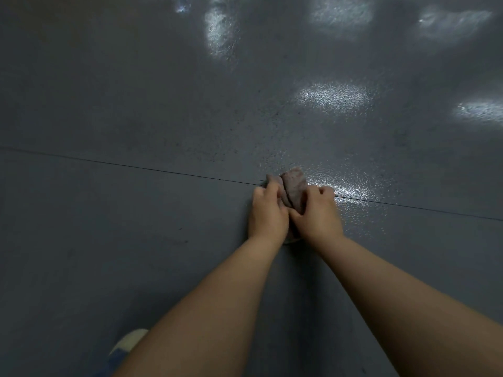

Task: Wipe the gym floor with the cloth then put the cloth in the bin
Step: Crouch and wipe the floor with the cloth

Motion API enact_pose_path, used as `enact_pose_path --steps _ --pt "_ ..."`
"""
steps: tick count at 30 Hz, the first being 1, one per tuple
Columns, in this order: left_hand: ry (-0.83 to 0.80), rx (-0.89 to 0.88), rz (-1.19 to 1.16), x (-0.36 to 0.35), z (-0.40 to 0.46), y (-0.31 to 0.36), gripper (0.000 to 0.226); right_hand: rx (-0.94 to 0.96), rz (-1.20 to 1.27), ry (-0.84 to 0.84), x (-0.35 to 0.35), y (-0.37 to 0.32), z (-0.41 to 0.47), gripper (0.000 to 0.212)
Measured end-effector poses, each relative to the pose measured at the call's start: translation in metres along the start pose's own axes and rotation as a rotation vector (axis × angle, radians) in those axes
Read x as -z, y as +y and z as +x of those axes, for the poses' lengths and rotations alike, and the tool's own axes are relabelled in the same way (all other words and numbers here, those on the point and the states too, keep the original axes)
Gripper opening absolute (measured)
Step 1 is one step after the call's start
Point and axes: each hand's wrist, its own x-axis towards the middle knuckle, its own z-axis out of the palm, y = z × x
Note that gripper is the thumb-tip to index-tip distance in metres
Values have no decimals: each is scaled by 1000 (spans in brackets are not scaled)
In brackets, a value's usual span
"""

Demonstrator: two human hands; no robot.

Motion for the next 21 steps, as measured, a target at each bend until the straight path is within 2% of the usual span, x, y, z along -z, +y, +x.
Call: enact_pose_path --steps 2,4,6,9,11,13,16,18,21 --pt "-37 -47 -7 5 1 -3 18 -105 186 -4 -5 -5 1 47" --pt "-56 -81 -2 13 3 -9 19 -179 332 -10 -10 -10 2 42" --pt "-22 -75 19 22 2 -19 22 -240 436 74 -13 -12 3 41" --pt "109 16 203 27 -3 -35 35 -210 344 211 -12 -6 0 35" --pt "194 -114 384 16 -4 -41 43 -96 145 229 -12 -2 -4 31" --pt "63 -229 593 6 1 -41 49 29 -11 252 -13 1 -8 31" --pt "-178 -156 705 -9 5 -37 65 120 -157 244 -19 5 -10 39" --pt "-241 -120 686 -22 8 -34 67 54 -214 165 -18 3 -11 48" --pt "-293 -306 742 -29 14 -26 59 -97 -172 180 -17 2 -9 50"
